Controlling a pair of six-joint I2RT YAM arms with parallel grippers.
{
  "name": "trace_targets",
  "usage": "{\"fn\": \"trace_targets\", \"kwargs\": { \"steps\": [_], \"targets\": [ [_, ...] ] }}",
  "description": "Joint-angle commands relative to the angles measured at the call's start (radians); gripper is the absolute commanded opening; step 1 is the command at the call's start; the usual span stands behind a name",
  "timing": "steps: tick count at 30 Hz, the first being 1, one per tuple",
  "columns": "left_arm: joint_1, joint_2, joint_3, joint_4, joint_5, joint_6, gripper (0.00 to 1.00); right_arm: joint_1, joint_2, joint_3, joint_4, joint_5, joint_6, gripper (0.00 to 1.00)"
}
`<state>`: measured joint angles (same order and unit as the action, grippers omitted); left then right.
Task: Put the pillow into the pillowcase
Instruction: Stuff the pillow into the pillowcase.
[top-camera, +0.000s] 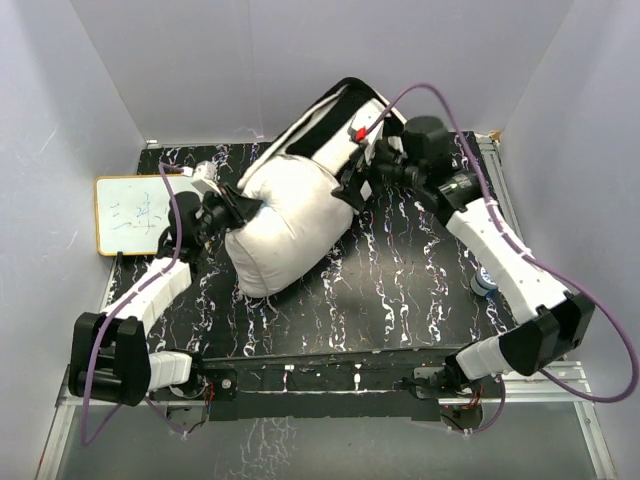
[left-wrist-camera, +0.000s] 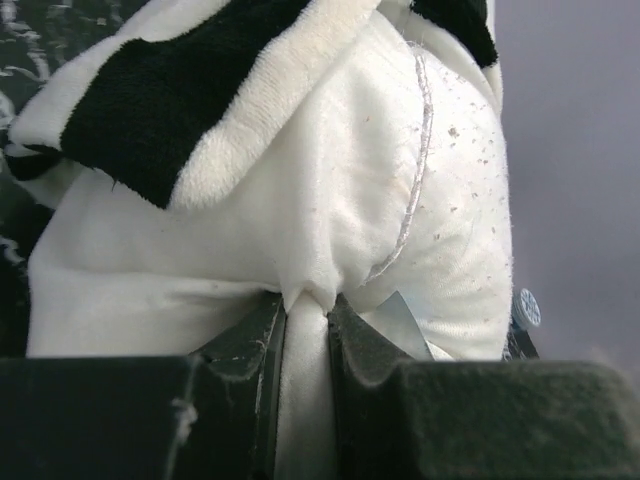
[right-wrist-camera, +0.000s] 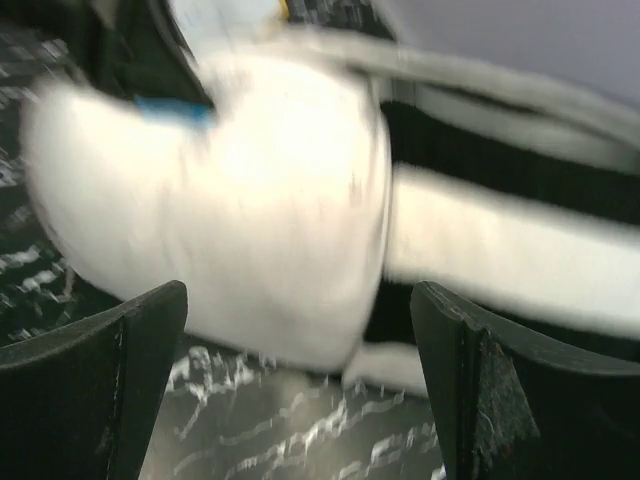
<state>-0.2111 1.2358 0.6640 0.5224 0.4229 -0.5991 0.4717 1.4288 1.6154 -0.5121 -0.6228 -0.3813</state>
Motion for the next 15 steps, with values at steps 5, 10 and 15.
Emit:
{"fn": "trace_targets", "kwargs": {
  "steps": [5, 10, 15],
  "targets": [
    [0.109, 0.127, 0.137, -0.382, -0.058, -0.028, 0.00, -0.083, 0.004, -0.425, 0.350, 0.360, 0.064, 0.99],
    [0.126, 0.118, 0.255, -0.589, -0.262, 0.006, 0.48, -0.085, 0.049, -0.582, 0.631, 0.425, 0.195, 1.00],
    [0.127, -0.011, 0.362, -0.709, -0.328, 0.141, 0.74, -0.087, 0.156, -0.618, 0.841, 0.505, 0.285, 1.00]
  ]
}}
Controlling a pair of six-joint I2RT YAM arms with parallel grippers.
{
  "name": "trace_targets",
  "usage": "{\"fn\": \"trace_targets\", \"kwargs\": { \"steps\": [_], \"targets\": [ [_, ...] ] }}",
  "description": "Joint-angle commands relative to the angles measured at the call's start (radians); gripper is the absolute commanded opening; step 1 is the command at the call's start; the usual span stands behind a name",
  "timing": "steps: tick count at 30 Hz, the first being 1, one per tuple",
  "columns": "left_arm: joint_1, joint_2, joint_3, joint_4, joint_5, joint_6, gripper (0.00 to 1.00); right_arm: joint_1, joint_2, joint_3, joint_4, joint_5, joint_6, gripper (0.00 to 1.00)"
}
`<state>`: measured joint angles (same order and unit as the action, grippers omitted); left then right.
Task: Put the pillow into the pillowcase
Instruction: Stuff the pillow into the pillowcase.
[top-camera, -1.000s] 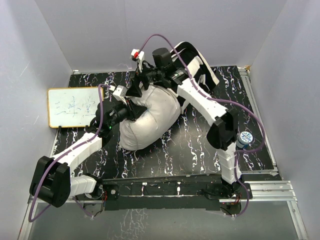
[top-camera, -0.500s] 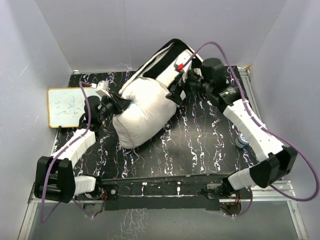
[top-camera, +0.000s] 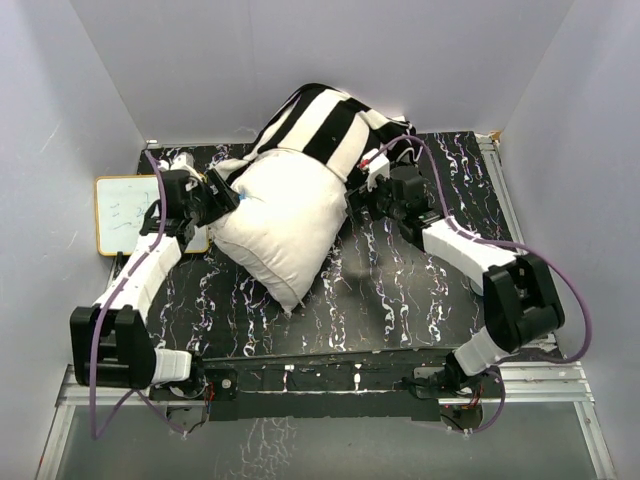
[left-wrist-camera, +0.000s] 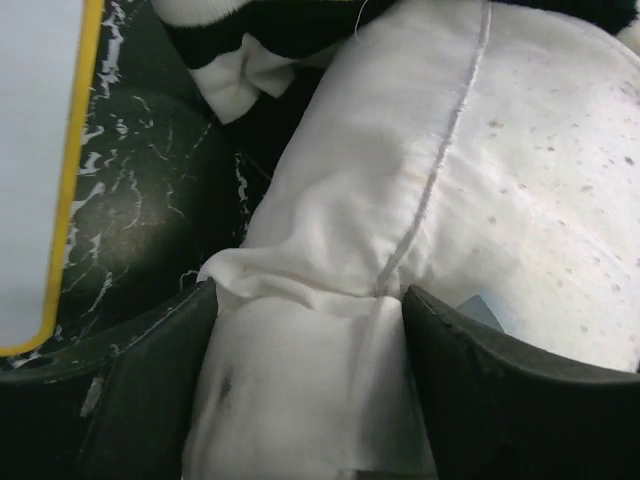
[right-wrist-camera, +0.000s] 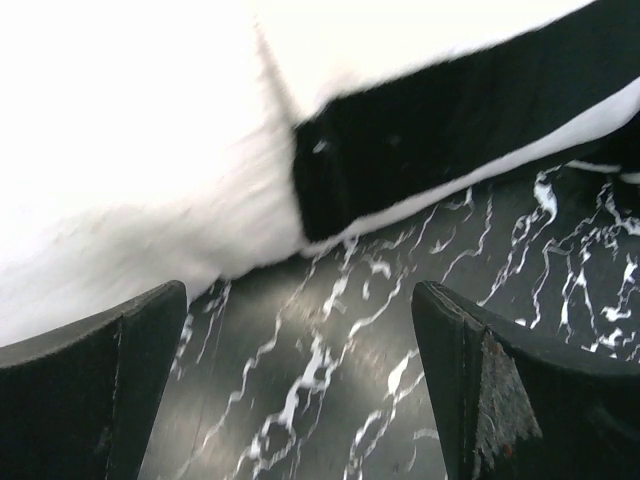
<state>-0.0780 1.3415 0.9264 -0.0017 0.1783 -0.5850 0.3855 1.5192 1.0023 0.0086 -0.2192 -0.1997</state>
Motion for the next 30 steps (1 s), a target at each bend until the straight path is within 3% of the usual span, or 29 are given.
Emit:
{"fn": "trace_targets", "kwargs": {
  "steps": [1, 5, 9, 13, 16, 20, 24, 27, 30],
  "targets": [
    [-0.007, -0.144, 0.127, -0.217, -0.066, 0.165, 0.75, -0.001, 0.087, 0.000, 0.345, 0.119, 0.105, 1.00],
    [-0.006, -0.235, 0.175, -0.372, 0.107, 0.228, 0.75, -0.001, 0.173, 0.018, 0.415, 0.207, 0.097, 0.93],
    [-0.061, -0.322, 0.095, -0.468, 0.268, 0.132, 0.76, -0.002, 0.220, 0.022, 0.441, 0.215, 0.099, 0.88],
    [-0.298, -0.470, -0.111, -0.381, 0.158, -0.083, 0.82, 0.003, 0.284, 0.027, 0.473, 0.236, 0.105, 0.75],
    [-0.415, -0.534, -0.267, -0.292, 0.033, -0.206, 0.96, 0.003, 0.319, 0.038, 0.491, 0.263, 0.097, 0.72],
    [-0.437, -0.523, -0.384, -0.149, -0.069, -0.254, 0.97, 0.003, 0.339, 0.028, 0.552, 0.219, 0.096, 0.61],
    [-0.438, -0.368, -0.408, 0.033, -0.087, -0.233, 0.97, 0.007, 0.365, 0.046, 0.567, 0.197, 0.087, 0.38],
    [-0.438, -0.241, -0.395, 0.160, -0.084, -0.222, 0.97, 0.006, 0.372, 0.051, 0.542, 0.168, 0.051, 0.29],
    [-0.438, -0.183, -0.382, 0.249, -0.106, -0.212, 0.96, 0.001, 0.342, 0.047, 0.472, 0.033, -0.039, 0.09]
  ]
}}
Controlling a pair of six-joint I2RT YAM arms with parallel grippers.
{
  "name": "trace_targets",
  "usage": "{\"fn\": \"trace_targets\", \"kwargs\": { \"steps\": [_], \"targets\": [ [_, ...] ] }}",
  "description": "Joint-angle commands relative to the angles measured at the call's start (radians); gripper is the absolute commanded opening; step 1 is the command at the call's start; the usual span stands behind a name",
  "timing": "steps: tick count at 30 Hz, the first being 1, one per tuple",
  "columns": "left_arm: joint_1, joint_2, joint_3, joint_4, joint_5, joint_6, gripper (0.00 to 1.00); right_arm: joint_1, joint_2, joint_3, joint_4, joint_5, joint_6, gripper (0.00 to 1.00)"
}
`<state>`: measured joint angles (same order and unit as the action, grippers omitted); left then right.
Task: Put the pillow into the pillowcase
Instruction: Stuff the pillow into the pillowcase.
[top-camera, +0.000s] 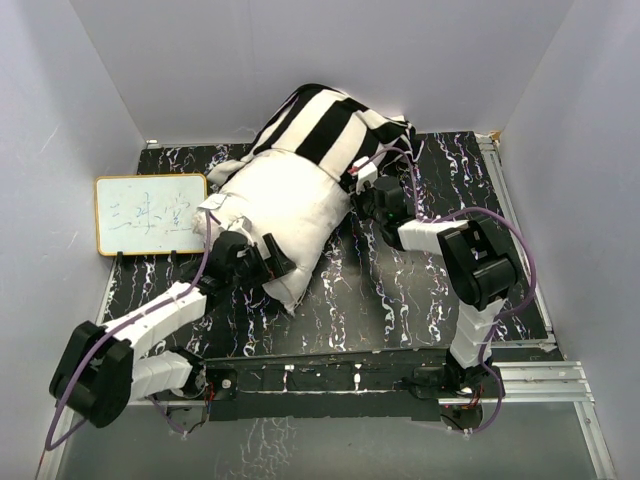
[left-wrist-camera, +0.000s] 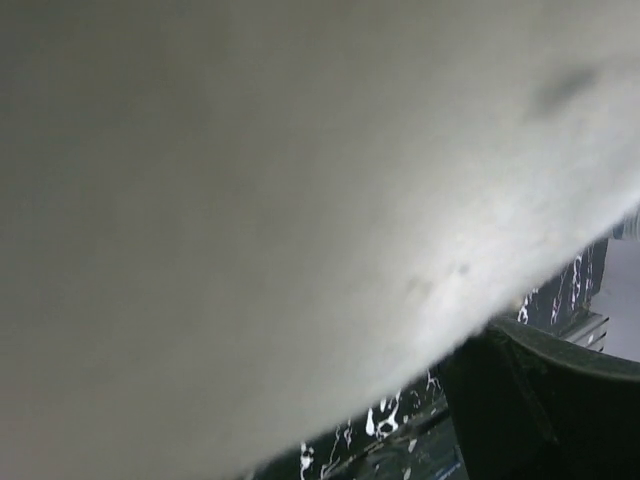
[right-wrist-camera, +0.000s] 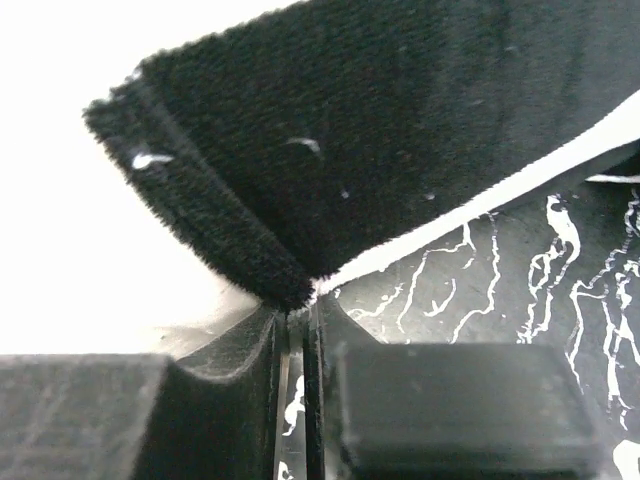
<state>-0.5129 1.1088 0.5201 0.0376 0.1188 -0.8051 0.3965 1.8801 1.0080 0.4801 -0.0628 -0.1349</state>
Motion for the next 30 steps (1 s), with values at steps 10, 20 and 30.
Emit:
{"fn": "trace_targets", "kwargs": {
  "steps": [10, 20, 30],
  "targets": [
    [0.000, -0.004, 0.098, 0.335, -0.122, 0.099, 0.13, -0.031, -0.218, 0.152, -0.344, -0.933, -0.207, 0.08],
    [0.001, -0.037, 0.155, 0.358, -0.033, 0.096, 0.00, 0.153, -0.243, 0.362, -0.552, -1.253, -0.073, 0.08],
    [-0.016, 0.064, 0.085, 0.476, 0.052, 0.005, 0.00, 0.134, -0.033, 0.378, 0.402, -1.313, 0.960, 0.08]
  ]
}}
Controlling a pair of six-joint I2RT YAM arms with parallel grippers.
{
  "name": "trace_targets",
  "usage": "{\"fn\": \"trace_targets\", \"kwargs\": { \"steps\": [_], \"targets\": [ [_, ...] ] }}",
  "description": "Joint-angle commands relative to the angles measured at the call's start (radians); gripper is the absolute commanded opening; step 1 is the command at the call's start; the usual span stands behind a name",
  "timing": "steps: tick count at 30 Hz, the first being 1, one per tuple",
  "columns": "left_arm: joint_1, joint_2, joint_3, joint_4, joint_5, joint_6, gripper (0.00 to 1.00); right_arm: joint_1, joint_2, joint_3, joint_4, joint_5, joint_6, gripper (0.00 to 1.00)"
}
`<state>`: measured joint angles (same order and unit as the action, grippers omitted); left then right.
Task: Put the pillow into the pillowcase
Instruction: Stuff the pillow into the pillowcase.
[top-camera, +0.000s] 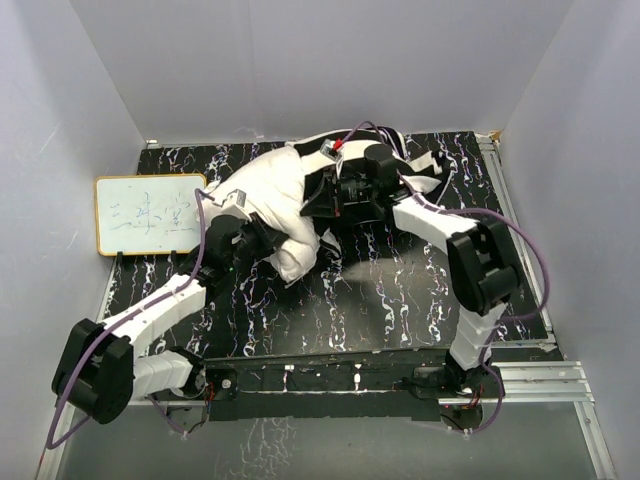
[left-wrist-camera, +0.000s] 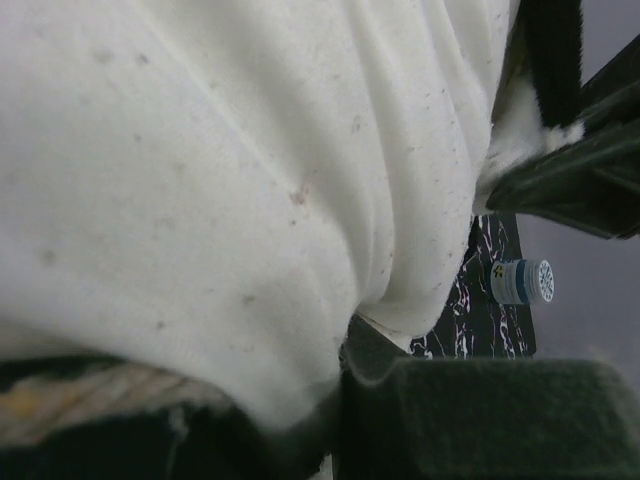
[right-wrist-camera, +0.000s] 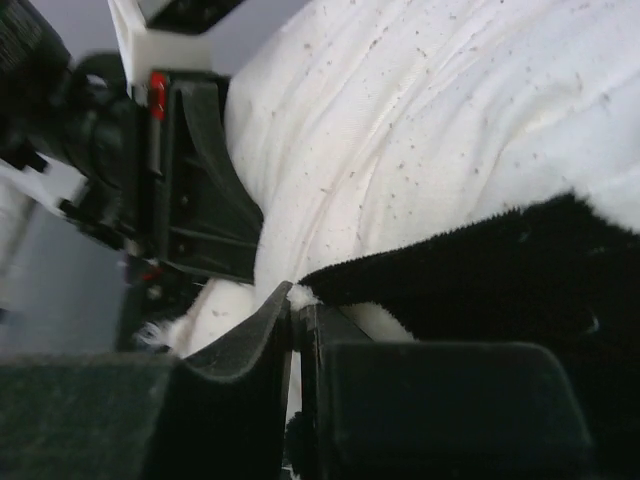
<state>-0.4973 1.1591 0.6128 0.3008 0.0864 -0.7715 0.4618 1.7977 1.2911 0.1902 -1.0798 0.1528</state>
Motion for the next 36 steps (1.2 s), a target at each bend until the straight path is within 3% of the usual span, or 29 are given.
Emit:
{"fn": "trace_targets", "kwargs": {
  "steps": [1, 4, 6, 8, 10, 11, 14, 18, 23, 26, 30, 36],
  "targets": [
    [-0.036, 0.012, -0.015, 0.210, 0.080, -0.025, 0.00, 0.065, 0.077, 0.153, 0.786, -0.301, 0.782, 0.08],
    [-0.040, -0.003, -0.023, 0.204, 0.067, -0.003, 0.00, 0.077, 0.121, 0.300, 0.771, -0.285, 0.843, 0.08],
    [-0.040, -0.023, -0.027, 0.206, 0.062, 0.011, 0.00, 0.087, 0.104, 0.274, 0.569, -0.257, 0.720, 0.08],
    [-0.040, -0.048, -0.032, 0.206, 0.066, 0.028, 0.00, 0.086, 0.057, 0.202, 0.225, -0.183, 0.411, 0.08],
    [-0.041, -0.071, -0.043, 0.195, 0.097, 0.049, 0.00, 0.093, -0.012, 0.133, -0.153, -0.035, 0.002, 0.08],
    [-0.040, -0.077, -0.053, 0.192, 0.119, 0.062, 0.00, 0.106, -0.040, 0.085, -0.264, 0.059, -0.173, 0.08],
    [-0.041, -0.060, -0.069, 0.125, 0.183, 0.130, 0.00, 0.114, -0.156, -0.074, -0.466, 0.138, -0.536, 0.08],
    [-0.040, -0.024, -0.063, -0.029, 0.252, 0.227, 0.22, 0.107, -0.240, -0.197, -0.702, 0.223, -0.843, 0.08],
    [-0.039, -0.142, 0.049, -0.403, 0.169, 0.347, 0.68, 0.035, -0.319, -0.256, -0.836, 0.225, -0.989, 0.29],
    [-0.039, -0.239, 0.170, -0.663, 0.096, 0.403, 0.87, -0.005, -0.344, -0.220, -0.907, 0.205, -1.050, 0.40],
    [-0.038, -0.275, 0.352, -0.913, 0.015, 0.443, 0.90, -0.046, -0.330, -0.019, -1.100, 0.149, -1.145, 0.52],
    [-0.035, -0.144, 0.595, -0.961, -0.111, 0.490, 0.97, -0.083, -0.258, 0.325, -1.217, 0.121, -1.112, 0.66]
  ]
}}
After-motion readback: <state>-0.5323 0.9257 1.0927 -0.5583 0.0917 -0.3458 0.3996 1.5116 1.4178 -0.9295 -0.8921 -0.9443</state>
